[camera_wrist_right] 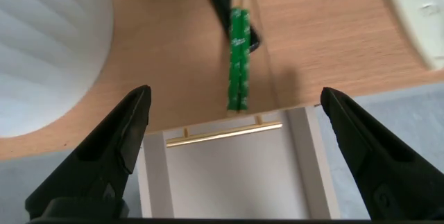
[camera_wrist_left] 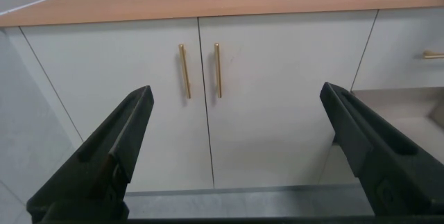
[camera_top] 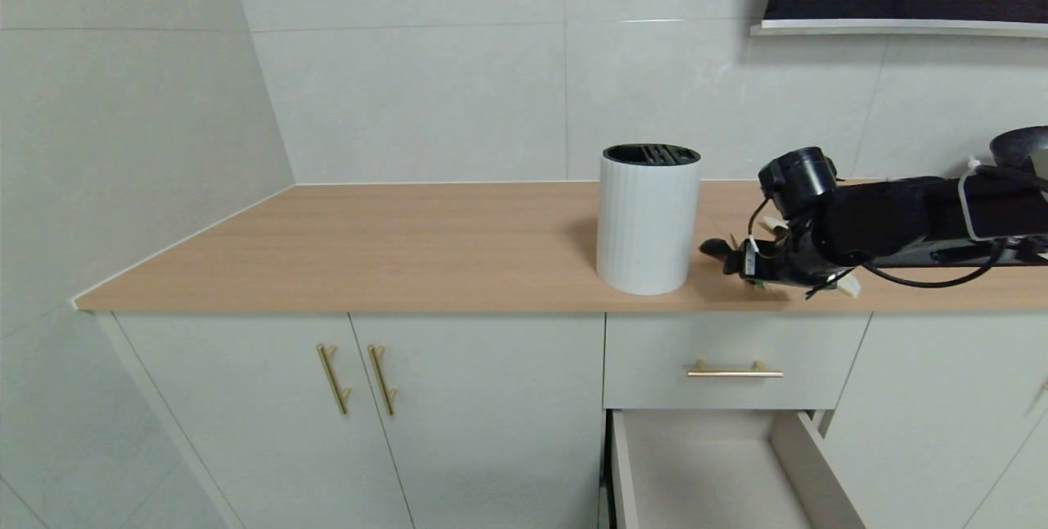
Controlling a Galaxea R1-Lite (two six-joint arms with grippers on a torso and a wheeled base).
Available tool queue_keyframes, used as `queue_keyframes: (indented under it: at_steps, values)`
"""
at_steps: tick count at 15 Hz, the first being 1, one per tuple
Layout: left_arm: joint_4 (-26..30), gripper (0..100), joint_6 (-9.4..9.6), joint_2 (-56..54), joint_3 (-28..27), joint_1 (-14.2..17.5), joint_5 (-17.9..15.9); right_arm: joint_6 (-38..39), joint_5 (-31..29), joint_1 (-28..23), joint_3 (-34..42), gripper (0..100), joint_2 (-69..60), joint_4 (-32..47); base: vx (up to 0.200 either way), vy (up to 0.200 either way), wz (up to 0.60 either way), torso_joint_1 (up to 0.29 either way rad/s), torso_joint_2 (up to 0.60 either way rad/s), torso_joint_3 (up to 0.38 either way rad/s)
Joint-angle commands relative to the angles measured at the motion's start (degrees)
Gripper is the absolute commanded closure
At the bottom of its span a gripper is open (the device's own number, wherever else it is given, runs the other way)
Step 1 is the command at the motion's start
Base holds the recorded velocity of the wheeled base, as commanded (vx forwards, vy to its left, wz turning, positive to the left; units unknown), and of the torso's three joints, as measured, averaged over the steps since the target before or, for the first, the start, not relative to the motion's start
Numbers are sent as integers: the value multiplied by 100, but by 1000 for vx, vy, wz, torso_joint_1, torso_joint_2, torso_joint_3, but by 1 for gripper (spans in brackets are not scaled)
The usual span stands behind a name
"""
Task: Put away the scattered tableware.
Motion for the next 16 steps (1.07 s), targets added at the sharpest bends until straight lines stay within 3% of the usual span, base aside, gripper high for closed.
queue_keyframes:
  at_steps: [1, 10, 11, 16]
  values:
    - [-5, 0, 0, 0, 0, 0, 1, 8, 6, -6, -25, 0, 184, -5, 0, 0, 0, 0, 0, 0]
    - [3, 0, 0, 0, 0, 0, 1, 166, -3, -14, -236, 0, 439, -14, 0, 0, 0, 0, 0, 0]
    - [3, 0, 0, 0, 0, 0, 1, 184, -3, -14, -245, 100, 448, -14, 0, 0, 0, 0, 0, 0]
    - [-5, 0, 0, 0, 0, 0, 1, 201, -3, -14, -236, 100, 378, -14, 0, 0, 0, 0, 0, 0]
